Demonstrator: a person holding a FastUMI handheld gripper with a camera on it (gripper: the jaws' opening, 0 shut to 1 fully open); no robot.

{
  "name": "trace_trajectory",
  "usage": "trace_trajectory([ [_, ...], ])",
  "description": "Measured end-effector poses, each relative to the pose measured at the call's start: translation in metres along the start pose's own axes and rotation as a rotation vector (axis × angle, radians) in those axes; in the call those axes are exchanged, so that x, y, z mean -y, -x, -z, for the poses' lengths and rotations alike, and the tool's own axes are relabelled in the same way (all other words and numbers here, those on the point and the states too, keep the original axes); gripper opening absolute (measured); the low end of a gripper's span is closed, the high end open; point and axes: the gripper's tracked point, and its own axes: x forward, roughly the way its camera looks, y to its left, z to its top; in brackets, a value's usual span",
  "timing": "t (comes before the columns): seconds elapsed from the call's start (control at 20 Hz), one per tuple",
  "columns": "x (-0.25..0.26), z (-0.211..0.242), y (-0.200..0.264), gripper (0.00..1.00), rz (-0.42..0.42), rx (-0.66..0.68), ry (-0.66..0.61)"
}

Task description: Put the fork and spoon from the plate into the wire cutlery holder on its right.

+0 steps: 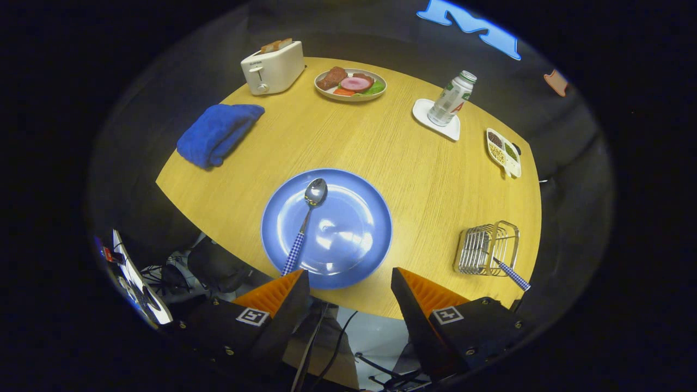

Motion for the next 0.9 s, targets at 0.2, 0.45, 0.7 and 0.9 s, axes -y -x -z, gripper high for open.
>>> trace_trajectory([
  [0.2, -0.016, -0.005, -0.011, 0.93, -0.008, 0.004, 0.008],
  [0.45, -0.035, -0.009, -0.030, 0.93, 0.002, 0.014, -0.028],
  [0.7, -0.052, -0.003, -0.048, 0.93, 0.001, -0.022, -0.045],
  [0.9, -0.055, 0.001, -0.062, 0.93, 0.007, -0.049, -0.081],
])
